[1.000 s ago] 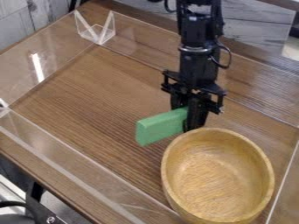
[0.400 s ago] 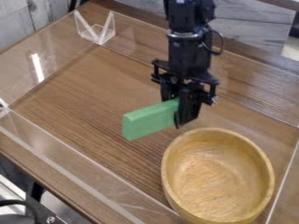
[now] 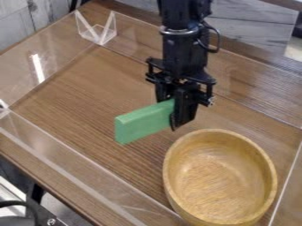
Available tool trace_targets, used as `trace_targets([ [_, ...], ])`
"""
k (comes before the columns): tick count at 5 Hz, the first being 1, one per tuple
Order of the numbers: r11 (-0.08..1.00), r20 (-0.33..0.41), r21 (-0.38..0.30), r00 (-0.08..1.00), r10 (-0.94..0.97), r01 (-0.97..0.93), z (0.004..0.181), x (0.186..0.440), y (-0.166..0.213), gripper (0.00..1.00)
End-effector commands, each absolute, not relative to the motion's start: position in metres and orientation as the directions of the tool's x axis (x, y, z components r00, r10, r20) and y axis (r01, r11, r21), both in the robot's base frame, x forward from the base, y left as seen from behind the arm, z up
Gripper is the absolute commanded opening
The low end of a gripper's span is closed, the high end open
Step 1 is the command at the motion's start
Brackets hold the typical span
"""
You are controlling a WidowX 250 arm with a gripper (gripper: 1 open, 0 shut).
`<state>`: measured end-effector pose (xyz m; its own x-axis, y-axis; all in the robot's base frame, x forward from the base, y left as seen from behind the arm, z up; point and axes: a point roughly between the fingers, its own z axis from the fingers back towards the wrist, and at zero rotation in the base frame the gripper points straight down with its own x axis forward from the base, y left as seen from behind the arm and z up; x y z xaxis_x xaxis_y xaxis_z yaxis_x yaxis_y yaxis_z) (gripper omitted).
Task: Put the green block in the brown bowl
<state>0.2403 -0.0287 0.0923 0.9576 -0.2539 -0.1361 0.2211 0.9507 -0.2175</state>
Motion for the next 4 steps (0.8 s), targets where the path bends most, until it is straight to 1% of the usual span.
trace_targets([
  [1, 0.951, -0.073, -0.202, 0.965, -0.252, 0.234, 0.1041, 0.2401, -0.0260, 0.00],
  [4, 0.945, -0.045, -0.195, 0.960, -0.276, 0.262, 0.1029, 0.2309, -0.0257, 0.00],
])
